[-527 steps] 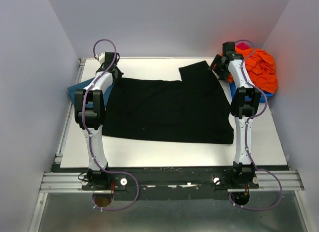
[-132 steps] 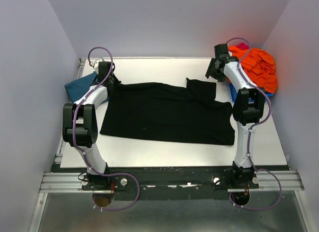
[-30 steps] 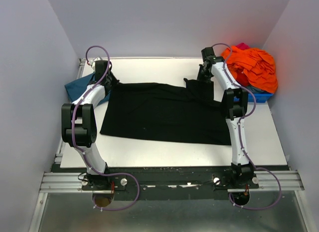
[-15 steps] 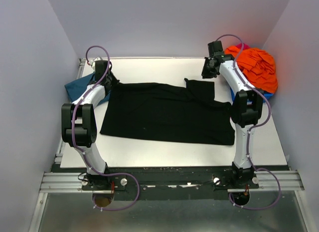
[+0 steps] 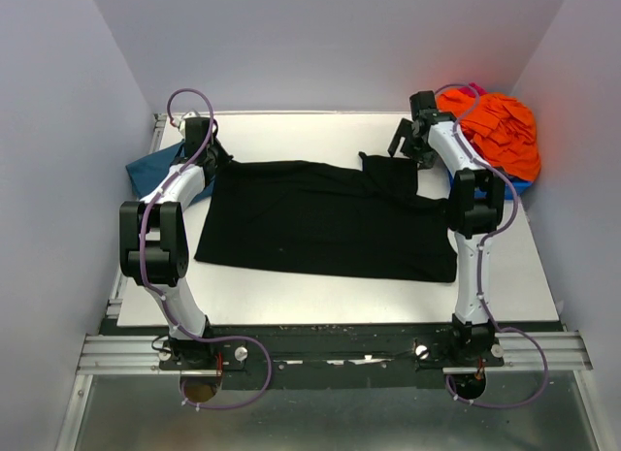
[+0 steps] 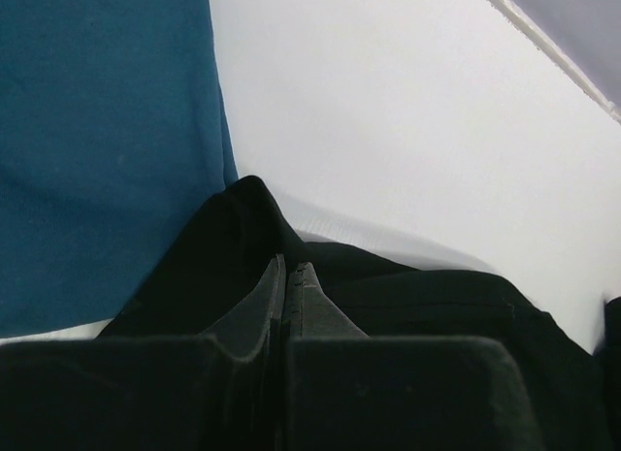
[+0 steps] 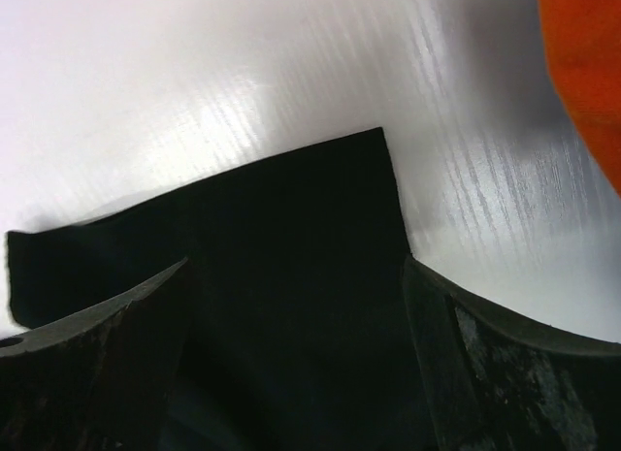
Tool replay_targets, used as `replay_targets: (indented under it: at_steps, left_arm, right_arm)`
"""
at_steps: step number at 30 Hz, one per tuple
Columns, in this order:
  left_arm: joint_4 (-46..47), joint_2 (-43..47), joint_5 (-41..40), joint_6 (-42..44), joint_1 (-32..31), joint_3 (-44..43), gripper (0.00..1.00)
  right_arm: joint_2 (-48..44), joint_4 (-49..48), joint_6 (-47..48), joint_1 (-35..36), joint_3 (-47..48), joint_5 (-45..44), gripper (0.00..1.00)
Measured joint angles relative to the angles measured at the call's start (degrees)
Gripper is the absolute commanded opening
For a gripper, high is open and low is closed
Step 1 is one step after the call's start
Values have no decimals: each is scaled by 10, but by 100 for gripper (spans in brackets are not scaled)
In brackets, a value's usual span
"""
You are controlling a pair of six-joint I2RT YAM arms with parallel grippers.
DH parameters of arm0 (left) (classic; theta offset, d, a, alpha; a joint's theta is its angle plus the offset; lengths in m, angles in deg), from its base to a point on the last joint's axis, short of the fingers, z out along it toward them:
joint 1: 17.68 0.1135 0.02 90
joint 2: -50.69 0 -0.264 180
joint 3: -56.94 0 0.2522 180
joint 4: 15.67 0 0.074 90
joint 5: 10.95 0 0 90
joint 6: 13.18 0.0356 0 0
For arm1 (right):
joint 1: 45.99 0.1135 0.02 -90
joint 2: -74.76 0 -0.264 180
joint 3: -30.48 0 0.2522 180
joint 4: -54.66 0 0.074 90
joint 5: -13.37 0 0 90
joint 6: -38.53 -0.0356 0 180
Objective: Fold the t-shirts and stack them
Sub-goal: Grap the side of the flattened tshirt furthest away from the robot with both arms
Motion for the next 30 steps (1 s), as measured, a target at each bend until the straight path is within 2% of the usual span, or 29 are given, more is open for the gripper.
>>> replay_targets:
  at_steps: [8, 14, 20, 28, 30]
  left_arm:
    - [0, 0, 4, 0, 0, 0, 0]
    - [0, 0, 6, 0, 0, 0, 0]
    - [0, 0, 6, 0, 1, 0, 0]
    - [0, 0, 11, 0, 19, 0, 0]
    - [2, 0, 14, 0, 23, 1, 0]
  right_arm:
    - [17, 8, -41, -18, -2, 0, 98]
    - [58, 37, -62, -24, 64, 12, 98]
    - [75, 54, -81, -24, 85, 24, 94]
    - [93, 73, -97, -25, 116, 56, 94]
    - [93, 72, -103, -26, 115, 84, 86]
